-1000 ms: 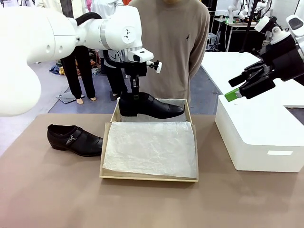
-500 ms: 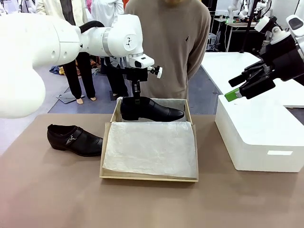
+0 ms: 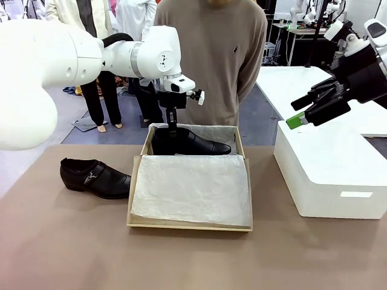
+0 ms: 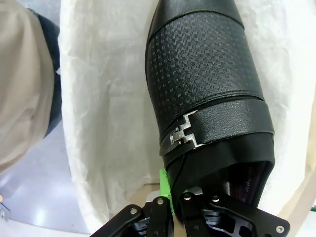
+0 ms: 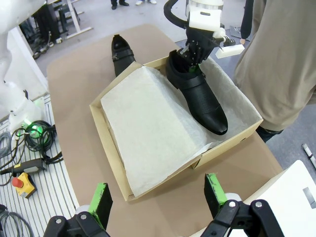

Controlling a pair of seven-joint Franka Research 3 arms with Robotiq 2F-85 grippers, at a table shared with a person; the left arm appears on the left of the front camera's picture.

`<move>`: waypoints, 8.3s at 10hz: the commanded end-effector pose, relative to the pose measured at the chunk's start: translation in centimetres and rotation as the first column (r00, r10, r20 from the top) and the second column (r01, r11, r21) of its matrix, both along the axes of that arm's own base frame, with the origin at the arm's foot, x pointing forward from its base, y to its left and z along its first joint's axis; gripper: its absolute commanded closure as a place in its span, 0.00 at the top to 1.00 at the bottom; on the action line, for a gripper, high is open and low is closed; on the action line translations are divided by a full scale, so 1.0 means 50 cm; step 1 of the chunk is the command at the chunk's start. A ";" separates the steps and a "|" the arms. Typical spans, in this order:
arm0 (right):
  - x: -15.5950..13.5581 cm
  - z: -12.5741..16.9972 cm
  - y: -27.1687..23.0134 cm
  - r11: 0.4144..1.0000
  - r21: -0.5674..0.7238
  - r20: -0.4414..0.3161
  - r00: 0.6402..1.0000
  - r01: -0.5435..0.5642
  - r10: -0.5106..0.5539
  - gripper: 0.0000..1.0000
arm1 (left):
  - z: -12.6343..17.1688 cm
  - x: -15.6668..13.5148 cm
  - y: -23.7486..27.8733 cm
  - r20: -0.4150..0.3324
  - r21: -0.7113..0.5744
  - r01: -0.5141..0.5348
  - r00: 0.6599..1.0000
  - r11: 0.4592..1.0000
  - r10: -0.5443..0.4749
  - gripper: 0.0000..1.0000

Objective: Pack the shoes into the box.
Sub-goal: Place one shoe of the Shoes into the Shoes Box, then place the other shoe of the Shoes into the Shoes Box.

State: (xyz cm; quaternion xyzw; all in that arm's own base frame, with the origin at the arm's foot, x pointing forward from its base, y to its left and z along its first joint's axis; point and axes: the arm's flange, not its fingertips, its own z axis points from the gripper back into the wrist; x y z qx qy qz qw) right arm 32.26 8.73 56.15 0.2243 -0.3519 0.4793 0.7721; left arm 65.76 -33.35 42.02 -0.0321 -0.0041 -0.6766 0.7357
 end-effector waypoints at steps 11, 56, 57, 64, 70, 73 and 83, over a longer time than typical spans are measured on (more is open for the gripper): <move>0.008 0.002 0.000 1.000 0.019 0.018 1.000 -0.025 0.025 1.00 | -0.003 -0.027 0.018 0.008 0.031 -0.064 0.998 0.997 0.064 0.93; 0.008 0.002 0.000 1.000 0.019 0.018 1.000 -0.025 0.025 1.00 | 0.220 -0.127 0.472 0.158 0.026 0.038 0.987 0.999 -0.042 1.00; 0.008 0.002 0.000 1.000 0.019 0.018 1.000 -0.025 0.025 1.00 | 0.209 -0.140 0.489 0.149 0.019 0.037 0.988 0.999 -0.039 1.00; 0.008 0.002 0.000 1.000 0.019 0.018 1.000 -0.025 0.025 1.00 | 0.101 -0.185 0.561 0.110 0.009 0.005 0.994 1.000 -0.006 1.00; 0.008 0.002 0.000 1.000 0.019 0.018 1.000 -0.025 0.025 1.00 | 0.105 -0.175 0.552 0.096 0.027 -0.011 0.995 1.000 0.008 1.00; 0.008 0.002 0.000 1.000 0.019 0.018 1.000 -0.025 0.025 1.00 | 0.092 -0.184 0.554 0.105 0.032 0.001 0.994 0.999 -0.004 1.00; 0.008 0.002 0.000 1.000 0.019 0.018 1.000 -0.025 0.025 1.00 | -0.038 -0.210 0.596 0.047 0.013 0.053 0.997 0.999 -0.053 1.00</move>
